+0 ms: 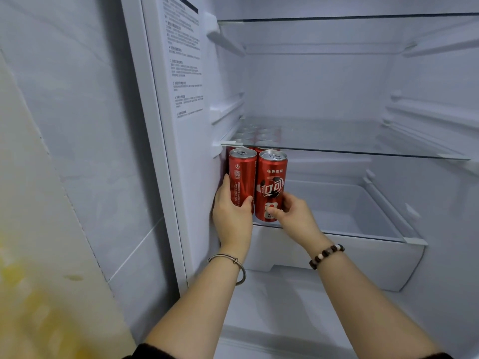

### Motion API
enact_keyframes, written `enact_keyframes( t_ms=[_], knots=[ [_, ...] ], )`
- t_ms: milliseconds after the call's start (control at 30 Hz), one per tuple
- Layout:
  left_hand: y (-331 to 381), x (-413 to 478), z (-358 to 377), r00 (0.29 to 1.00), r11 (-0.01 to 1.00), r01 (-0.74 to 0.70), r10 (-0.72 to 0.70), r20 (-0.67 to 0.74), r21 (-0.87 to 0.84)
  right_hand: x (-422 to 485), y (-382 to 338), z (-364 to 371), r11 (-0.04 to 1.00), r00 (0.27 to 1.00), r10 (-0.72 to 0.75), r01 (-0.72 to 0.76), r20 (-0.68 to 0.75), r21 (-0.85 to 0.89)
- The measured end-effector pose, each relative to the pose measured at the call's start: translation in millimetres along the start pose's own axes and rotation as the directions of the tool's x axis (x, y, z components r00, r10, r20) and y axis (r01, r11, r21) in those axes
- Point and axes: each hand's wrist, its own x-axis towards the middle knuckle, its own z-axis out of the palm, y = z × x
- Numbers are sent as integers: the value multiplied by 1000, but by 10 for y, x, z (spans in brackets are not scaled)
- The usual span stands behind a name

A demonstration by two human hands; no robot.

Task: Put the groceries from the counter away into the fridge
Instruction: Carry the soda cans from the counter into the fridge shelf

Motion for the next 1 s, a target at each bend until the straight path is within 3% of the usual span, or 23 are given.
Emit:
enact_keyframes(
  t_ms=[367, 733, 1000],
  knots=[
    [-1, -49, -33, 982, 971, -163, 176, -67, 173, 23, 19, 61, 998, 1000, 13, -14, -10, -60],
    [-83, -104, -54, 989, 971, -127, 140, -53, 203, 26, -5, 208, 989, 995, 10, -25, -103, -143],
    [-158, -227, -100, 973, 917, -218, 229, 6, 334, -8, -34, 193, 985, 996, 16, -31, -90, -169]
  ],
)
